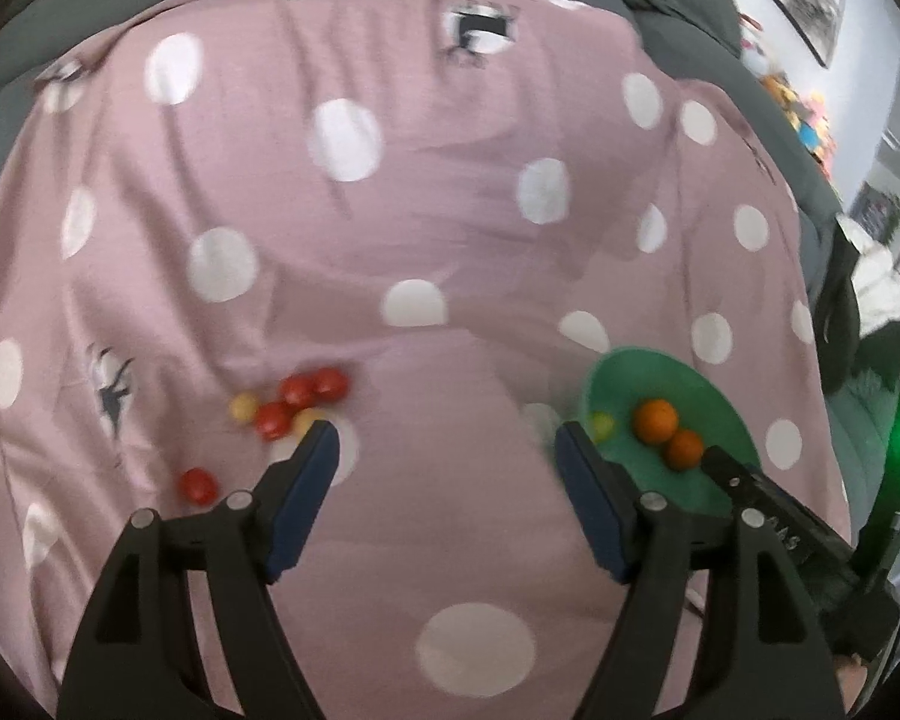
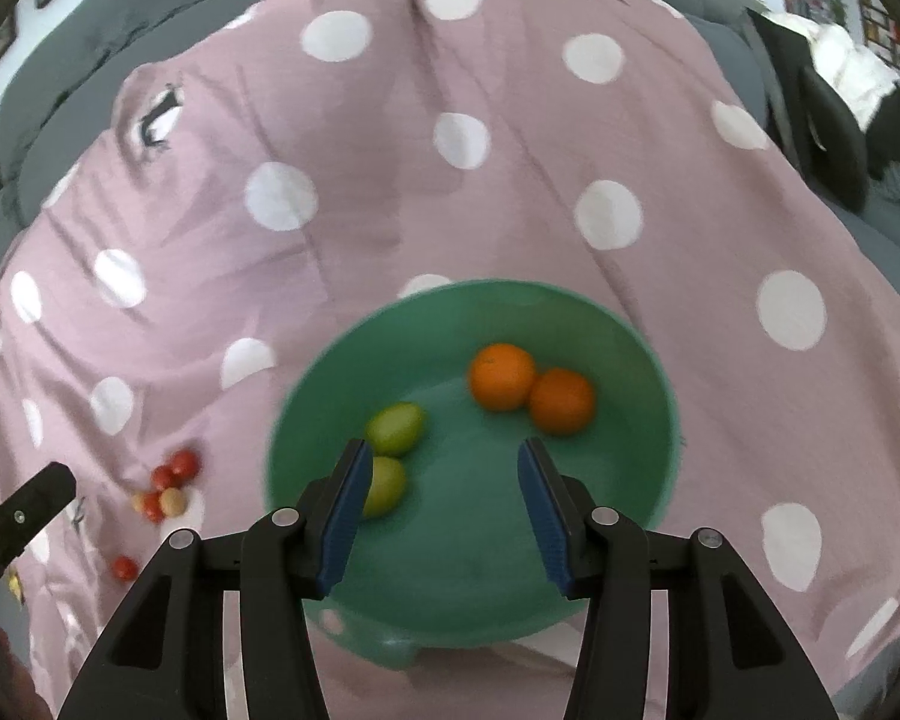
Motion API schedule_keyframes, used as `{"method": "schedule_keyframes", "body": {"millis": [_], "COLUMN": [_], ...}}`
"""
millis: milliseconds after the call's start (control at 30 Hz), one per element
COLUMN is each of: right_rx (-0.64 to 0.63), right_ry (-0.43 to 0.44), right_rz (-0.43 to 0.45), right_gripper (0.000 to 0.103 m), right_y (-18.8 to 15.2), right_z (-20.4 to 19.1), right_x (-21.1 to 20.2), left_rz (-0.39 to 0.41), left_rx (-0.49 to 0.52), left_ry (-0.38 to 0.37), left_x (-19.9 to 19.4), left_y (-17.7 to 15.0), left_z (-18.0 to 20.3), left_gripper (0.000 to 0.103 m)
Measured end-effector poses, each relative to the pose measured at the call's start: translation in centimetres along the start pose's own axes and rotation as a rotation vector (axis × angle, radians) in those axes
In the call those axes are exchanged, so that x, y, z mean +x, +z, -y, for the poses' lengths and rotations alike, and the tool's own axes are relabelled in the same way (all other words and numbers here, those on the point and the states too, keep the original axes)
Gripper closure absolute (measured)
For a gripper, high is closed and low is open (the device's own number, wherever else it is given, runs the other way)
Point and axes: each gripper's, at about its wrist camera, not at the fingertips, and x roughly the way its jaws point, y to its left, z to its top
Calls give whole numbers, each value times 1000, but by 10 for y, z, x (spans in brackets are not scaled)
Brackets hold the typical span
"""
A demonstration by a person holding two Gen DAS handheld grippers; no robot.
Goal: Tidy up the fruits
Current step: 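Withdraw both open tools up from the green bowl, then grasp a small yellow fruit with the left tool while the right grasps a brown one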
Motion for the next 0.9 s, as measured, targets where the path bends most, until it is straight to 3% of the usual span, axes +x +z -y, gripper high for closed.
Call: {"method": "schedule_keyframes", "body": {"millis": [200, 367, 433, 567, 900], "right_rx": [-102, -198, -243, -315, -332], "right_ry": [39, 151, 145, 123, 132], "right_rz": [22, -10, -14, -13, -12], "right_gripper": [52, 52, 52, 52, 52], "right_y": [3, -4, -8, -17, -22], "right_z": [-30, -62, -73, -88, -93], "right_x": [-12, -26, -31, -38, -51], "left_rz": [16, 48, 45, 38, 48], "left_rx": [-55, -87, -96, -122, -144], "left_ry": [122, 195, 223, 243, 245], "left_x": [-31, -54, -59, -66, -75], "left_y": [-11, -20, -24, -32, -36], "left_z": [-45, -71, -78, -88, -95], "left_gripper": [28, 28, 28, 28, 28]}}
